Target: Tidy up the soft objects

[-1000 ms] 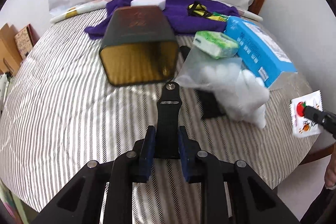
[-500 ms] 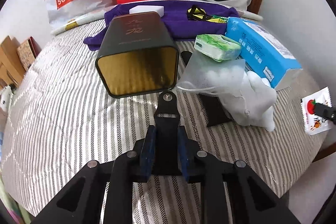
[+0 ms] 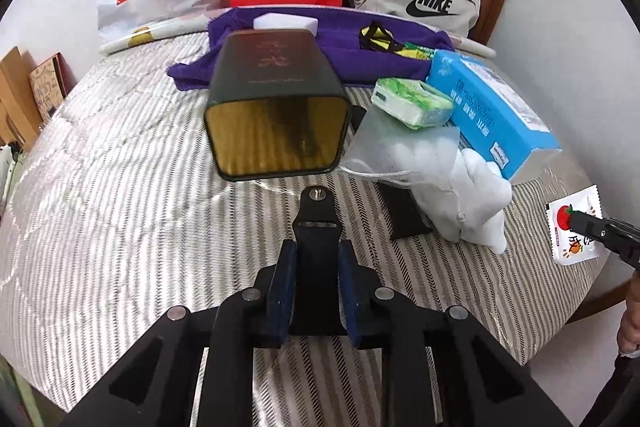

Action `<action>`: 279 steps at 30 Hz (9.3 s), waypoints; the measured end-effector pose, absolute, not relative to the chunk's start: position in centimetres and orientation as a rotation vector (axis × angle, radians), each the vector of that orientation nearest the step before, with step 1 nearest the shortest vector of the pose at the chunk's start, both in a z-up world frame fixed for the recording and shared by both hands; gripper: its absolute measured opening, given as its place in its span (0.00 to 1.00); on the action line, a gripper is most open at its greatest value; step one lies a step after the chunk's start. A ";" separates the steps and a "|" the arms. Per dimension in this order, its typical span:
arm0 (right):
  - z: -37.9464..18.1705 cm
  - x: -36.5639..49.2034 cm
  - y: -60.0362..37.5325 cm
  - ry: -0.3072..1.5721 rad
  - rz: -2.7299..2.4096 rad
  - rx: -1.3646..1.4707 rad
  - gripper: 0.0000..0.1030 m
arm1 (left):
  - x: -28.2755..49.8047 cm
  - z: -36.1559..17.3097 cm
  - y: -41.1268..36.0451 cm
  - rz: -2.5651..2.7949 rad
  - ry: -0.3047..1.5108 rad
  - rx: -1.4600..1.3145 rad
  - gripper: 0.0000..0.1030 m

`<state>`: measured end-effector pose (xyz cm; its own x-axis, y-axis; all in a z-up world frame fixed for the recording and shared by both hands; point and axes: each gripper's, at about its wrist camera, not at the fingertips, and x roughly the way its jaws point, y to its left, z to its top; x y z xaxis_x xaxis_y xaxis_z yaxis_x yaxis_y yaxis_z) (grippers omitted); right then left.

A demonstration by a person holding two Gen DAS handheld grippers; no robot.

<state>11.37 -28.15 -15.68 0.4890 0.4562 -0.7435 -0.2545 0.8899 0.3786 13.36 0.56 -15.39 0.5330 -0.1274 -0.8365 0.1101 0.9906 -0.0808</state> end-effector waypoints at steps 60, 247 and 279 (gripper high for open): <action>-6.3 30.6 -26.4 0.788 0.580 0.189 0.04 | 28.6 -7.0 4.6 -0.102 0.876 -0.192 0.19; -13.8 10.6 -31.2 0.858 0.339 0.234 0.51 | 12.4 -15.8 -1.7 -0.249 1.021 0.144 0.22; -15.4 11.4 -26.1 0.917 0.349 0.070 0.59 | 14.8 -16.3 -2.6 -0.254 0.961 0.140 0.19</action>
